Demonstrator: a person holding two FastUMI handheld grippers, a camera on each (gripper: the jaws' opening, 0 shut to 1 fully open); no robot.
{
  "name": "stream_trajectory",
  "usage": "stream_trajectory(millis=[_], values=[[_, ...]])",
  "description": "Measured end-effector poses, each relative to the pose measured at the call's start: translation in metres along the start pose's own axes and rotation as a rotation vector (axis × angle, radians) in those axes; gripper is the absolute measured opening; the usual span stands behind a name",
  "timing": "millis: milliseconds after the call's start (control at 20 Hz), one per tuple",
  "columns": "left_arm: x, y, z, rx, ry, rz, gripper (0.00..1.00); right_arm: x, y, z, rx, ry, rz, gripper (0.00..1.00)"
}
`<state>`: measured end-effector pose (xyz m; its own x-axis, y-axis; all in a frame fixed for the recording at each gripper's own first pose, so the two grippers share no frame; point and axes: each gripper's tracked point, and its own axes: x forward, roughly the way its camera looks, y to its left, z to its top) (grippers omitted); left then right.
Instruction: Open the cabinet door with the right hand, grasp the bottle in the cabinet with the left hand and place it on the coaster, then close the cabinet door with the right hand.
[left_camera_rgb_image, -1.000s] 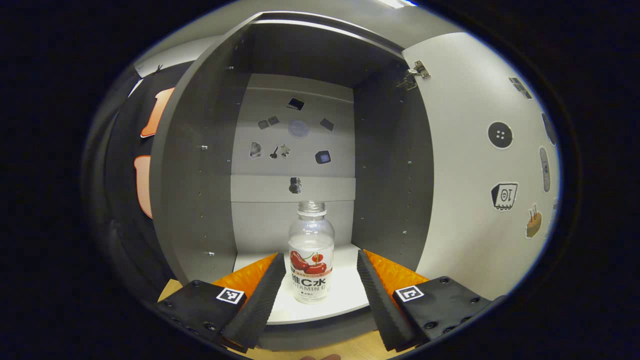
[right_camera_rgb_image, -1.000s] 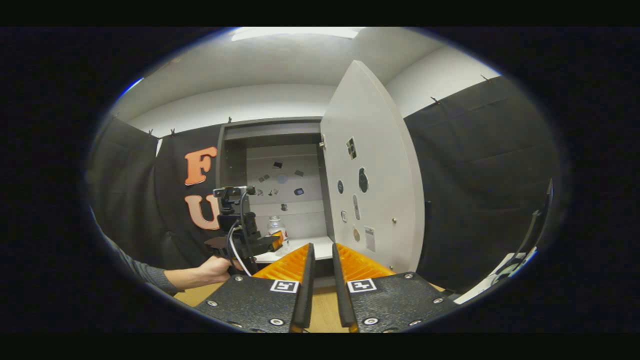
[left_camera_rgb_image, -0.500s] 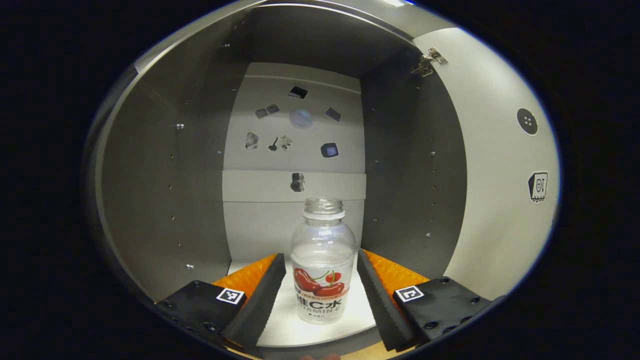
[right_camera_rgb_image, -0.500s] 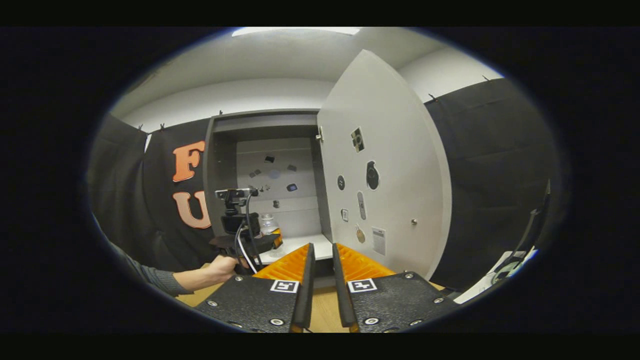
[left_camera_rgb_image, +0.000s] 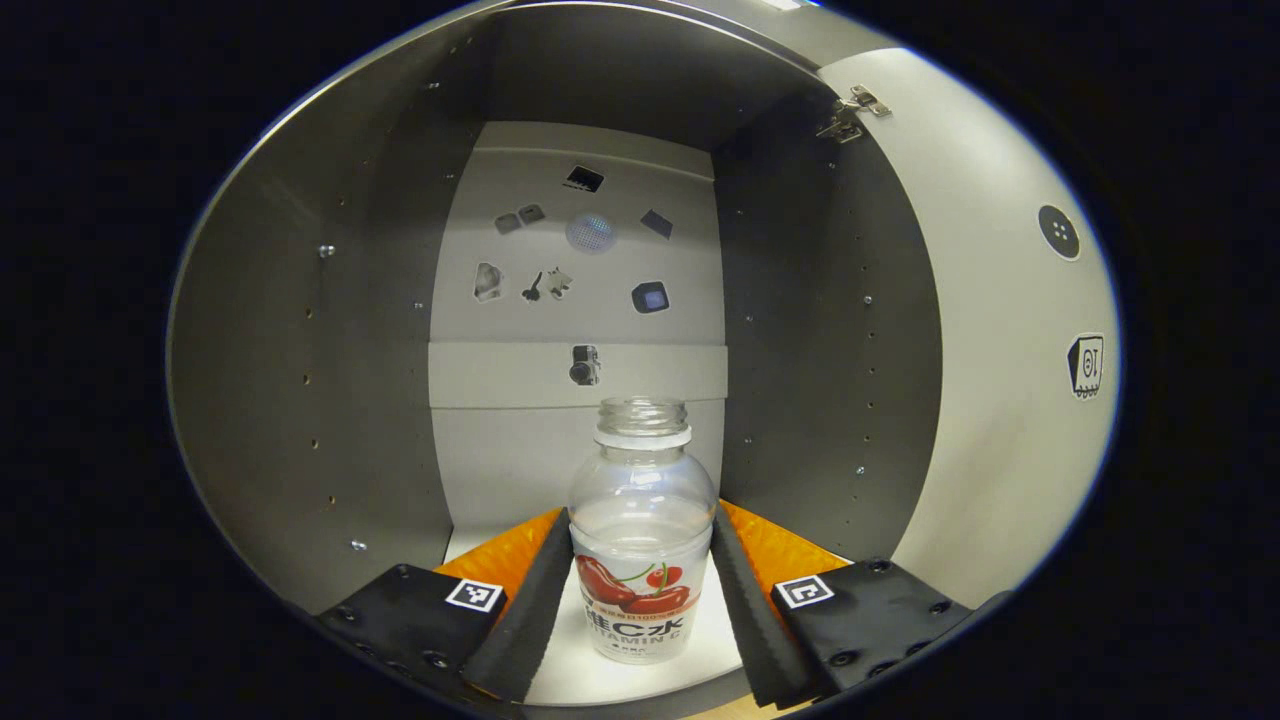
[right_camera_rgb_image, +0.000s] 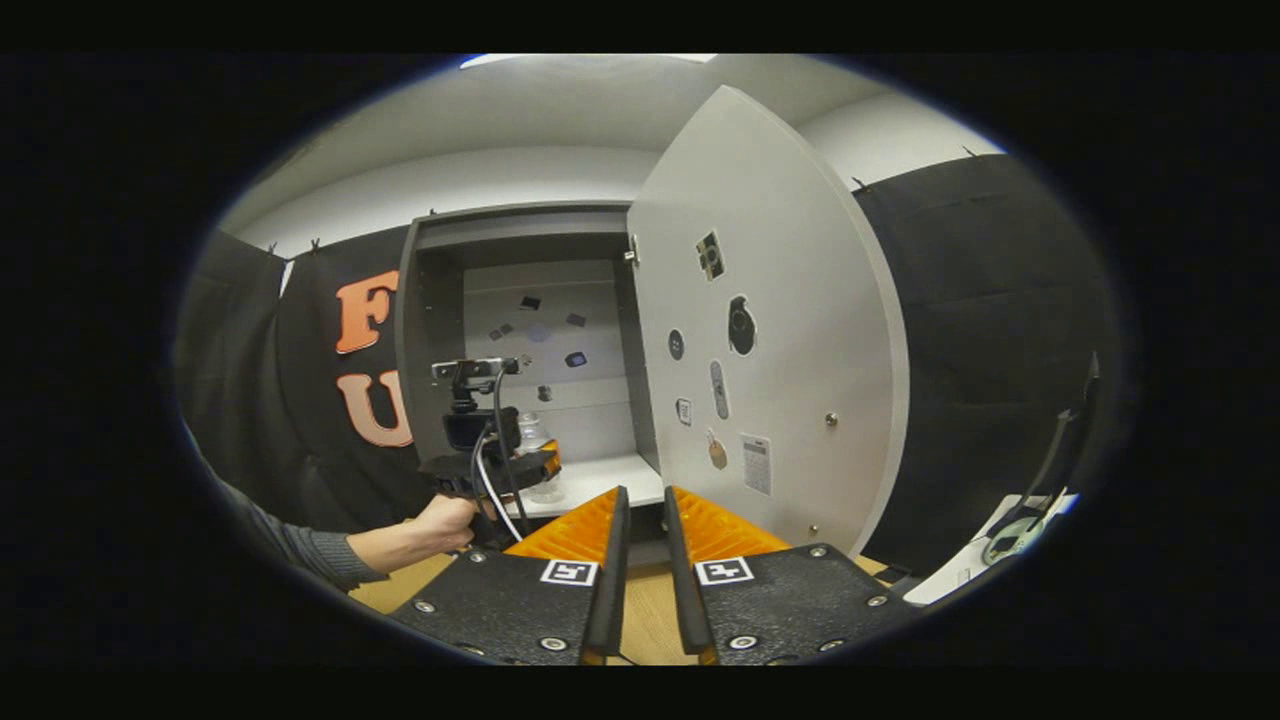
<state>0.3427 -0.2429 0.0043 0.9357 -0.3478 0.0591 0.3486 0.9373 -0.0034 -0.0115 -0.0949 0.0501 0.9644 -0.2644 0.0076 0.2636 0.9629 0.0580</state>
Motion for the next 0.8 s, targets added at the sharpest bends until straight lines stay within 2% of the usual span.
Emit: stream_trajectory(millis=[50, 100, 150, 200, 250, 450, 600, 650, 700, 750, 800], values=[[-0.006, 0.001, 0.003, -0.006, -0.008, 0.000, 0.84, -0.001, 0.000, 0.000, 0.001, -0.001, 0.004, 0.17], [-0.013, 0.002, 0.005, -0.006, -0.013, 0.002, 0.84, -0.003, 0.001, -0.002, -0.002, 0.000, 0.009, 0.22], [-0.022, 0.005, 0.008, -0.004, -0.020, 0.005, 0.85, -0.007, 0.001, -0.003, -0.004, 0.003, 0.013, 0.17], [-0.031, 0.007, 0.012, -0.001, -0.031, 0.010, 0.84, -0.011, 0.000, -0.004, -0.004, 0.005, 0.018, 0.17], [-0.040, 0.009, 0.014, 0.003, -0.039, 0.013, 0.84, -0.014, 0.001, -0.005, 0.000, 0.009, 0.027, 0.22], [-0.088, 0.021, 0.016, 0.021, -0.078, 0.034, 0.82, -0.023, -0.001, -0.014, 0.022, 0.029, 0.062, 0.22], [-0.132, 0.032, 0.005, -0.002, -0.067, 0.055, 0.84, -0.035, 0.000, -0.024, 0.051, 0.057, 0.095, 0.22], [-0.146, 0.037, 0.000, -0.006, -0.064, 0.067, 0.84, -0.039, 0.000, -0.026, 0.055, 0.065, 0.106, 0.27], [-0.161, 0.042, -0.005, -0.008, -0.063, 0.078, 0.84, -0.044, -0.001, -0.028, 0.052, 0.072, 0.114, 0.27], [-0.176, 0.045, -0.011, -0.008, -0.056, 0.089, 0.84, -0.047, -0.001, -0.030, 0.047, 0.077, 0.123, 0.17], [-0.190, 0.048, -0.022, -0.009, -0.041, 0.102, 0.84, -0.051, -0.002, -0.033, 0.045, 0.086, 0.131, 0.17]])
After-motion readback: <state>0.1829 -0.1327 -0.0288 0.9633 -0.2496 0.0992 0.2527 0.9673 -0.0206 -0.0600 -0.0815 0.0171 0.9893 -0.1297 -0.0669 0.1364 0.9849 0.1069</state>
